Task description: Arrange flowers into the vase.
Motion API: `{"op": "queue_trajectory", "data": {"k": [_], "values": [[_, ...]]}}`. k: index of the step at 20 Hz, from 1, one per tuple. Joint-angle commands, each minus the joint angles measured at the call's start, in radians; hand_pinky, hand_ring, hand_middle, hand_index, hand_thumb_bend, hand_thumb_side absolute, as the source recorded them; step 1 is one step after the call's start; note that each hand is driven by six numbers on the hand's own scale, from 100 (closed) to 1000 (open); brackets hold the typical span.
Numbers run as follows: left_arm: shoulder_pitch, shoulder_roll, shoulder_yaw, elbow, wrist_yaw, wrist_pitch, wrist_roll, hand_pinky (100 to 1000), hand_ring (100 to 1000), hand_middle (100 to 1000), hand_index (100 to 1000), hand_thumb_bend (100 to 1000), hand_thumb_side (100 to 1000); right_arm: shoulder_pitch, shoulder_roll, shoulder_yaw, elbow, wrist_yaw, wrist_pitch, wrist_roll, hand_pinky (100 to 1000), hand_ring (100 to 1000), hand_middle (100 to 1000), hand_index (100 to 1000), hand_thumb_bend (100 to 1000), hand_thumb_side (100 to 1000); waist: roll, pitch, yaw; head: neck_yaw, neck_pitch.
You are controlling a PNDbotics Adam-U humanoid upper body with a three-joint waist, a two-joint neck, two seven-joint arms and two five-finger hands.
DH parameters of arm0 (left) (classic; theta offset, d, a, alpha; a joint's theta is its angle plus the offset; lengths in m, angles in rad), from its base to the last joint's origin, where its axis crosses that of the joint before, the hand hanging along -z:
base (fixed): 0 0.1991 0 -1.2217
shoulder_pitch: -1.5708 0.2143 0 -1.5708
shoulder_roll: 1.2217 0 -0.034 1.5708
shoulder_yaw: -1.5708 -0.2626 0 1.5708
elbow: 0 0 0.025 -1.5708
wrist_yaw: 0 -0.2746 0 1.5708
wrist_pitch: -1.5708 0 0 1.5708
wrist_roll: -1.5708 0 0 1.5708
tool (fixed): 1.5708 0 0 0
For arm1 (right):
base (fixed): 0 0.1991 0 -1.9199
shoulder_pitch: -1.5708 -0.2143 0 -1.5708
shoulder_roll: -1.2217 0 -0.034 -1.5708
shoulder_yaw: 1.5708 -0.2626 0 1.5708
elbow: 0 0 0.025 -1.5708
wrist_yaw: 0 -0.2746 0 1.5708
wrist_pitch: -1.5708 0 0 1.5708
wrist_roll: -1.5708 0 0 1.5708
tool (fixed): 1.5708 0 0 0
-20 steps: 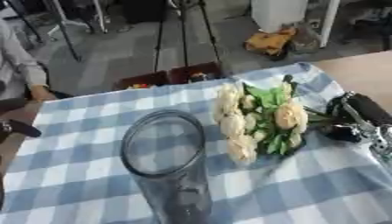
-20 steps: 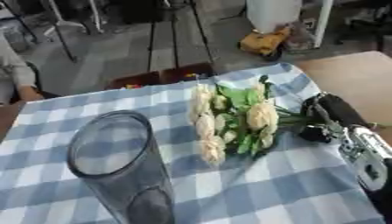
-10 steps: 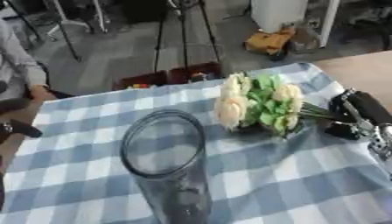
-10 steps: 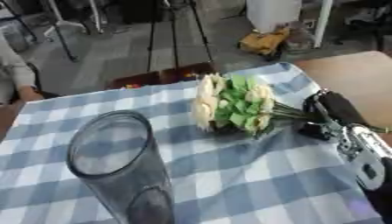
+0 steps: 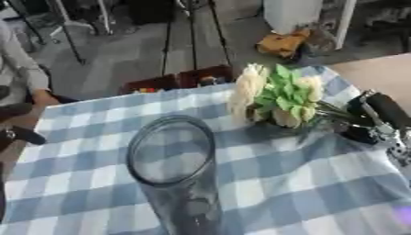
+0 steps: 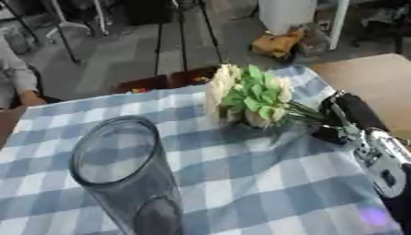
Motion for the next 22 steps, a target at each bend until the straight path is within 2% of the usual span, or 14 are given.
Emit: {"op": "queue_trajectory", "data": {"k": [1,4,5,6,14,18,22], "values": [[-0.007,0.005,0.000,-0.019,-0.005,0.000,-0.007,478,733,780,861,100,1000,-0.009,-0.029,-0.019,-0.049,-0.043,0.000,-0.022,292,435,100,100,100,211,-0.005,-0.024,-0.001,0.004,-0.010],[-0.007,0.005,-0.001,-0.019,-0.005,0.001,-0.009,478,734,780,861,100,1000,-0.008,-0.030,-0.020,-0.071,-0.075,-0.001,-0.046,284,427,100,100,100,207,-0.004,-0.025,0.000,0.003,-0.010],[-0.008,0.005,-0.001,-0.019,-0.006,0.001,-0.010,478,734,780,861,100,1000,-0.007,-0.030,-0.020,-0.076,-0.085,-0.002,-0.052,281,425,100,100,100,233,-0.004,-0.025,0.000,0.003,-0.009],[-0.008,0.006,-0.001,-0.019,-0.006,0.001,-0.011,478,734,780,861,100,1000,-0.007,-0.031,-0.020,-0.081,-0.095,-0.002,-0.058,281,425,100,100,100,205,-0.003,-0.025,0.001,0.003,-0.009],[-0.009,0.007,-0.002,-0.019,-0.008,0.003,-0.017,477,735,781,861,100,1000,-0.011,-0.043,-0.023,-0.130,-0.136,0.014,-0.075,279,423,100,100,100,204,-0.004,-0.024,0.000,0.005,-0.004],[-0.009,0.007,-0.002,-0.019,-0.009,0.004,-0.019,478,735,781,861,100,1000,-0.030,-0.044,-0.028,-0.170,-0.187,0.048,-0.054,279,427,100,100,100,194,-0.006,-0.028,0.000,0.006,-0.002],[-0.008,0.007,-0.003,-0.019,-0.010,0.005,-0.021,478,735,781,861,100,1000,-0.063,-0.046,-0.023,-0.220,-0.274,0.111,-0.006,277,433,100,100,100,185,-0.011,-0.032,0.000,0.006,0.003]]}}
